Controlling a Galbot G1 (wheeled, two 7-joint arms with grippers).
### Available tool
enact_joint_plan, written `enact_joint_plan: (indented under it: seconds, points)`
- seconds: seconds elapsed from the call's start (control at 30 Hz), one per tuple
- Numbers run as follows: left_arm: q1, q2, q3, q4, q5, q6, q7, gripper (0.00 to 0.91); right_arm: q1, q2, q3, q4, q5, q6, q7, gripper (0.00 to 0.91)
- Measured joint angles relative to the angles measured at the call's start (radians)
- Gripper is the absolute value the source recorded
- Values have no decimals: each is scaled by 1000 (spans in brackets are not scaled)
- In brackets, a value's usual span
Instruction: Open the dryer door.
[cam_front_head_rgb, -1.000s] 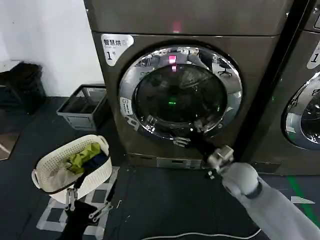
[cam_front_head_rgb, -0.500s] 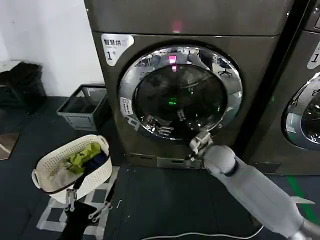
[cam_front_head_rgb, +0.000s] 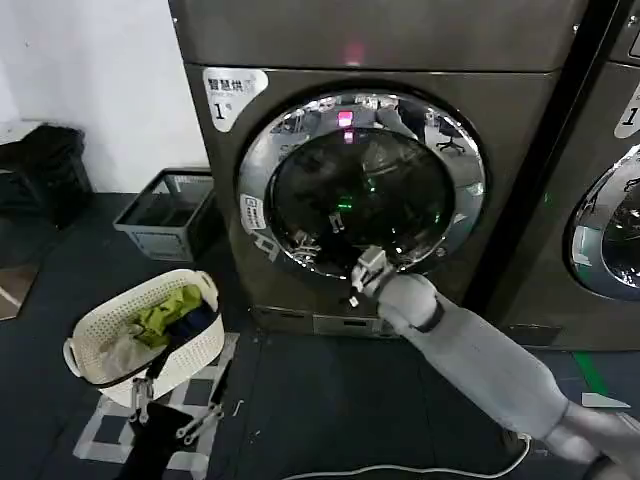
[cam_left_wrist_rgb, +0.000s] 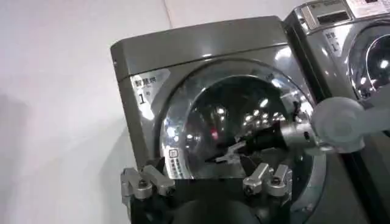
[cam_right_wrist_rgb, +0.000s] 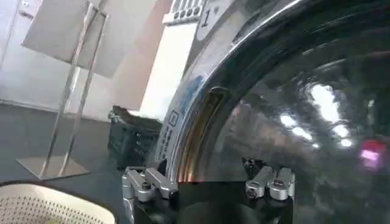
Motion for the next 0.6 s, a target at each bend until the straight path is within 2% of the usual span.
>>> enact_joint_plan:
  seconds: [0.2, 0.6]
  points:
    - [0, 0, -1, 0, 0, 0, -1, 907, 35, 38, -18, -32, -7, -33, 19, 907]
    - [0, -2, -4, -1, 0, -1, -3, 907, 79, 108, -39, -117, -4, -35, -5, 907]
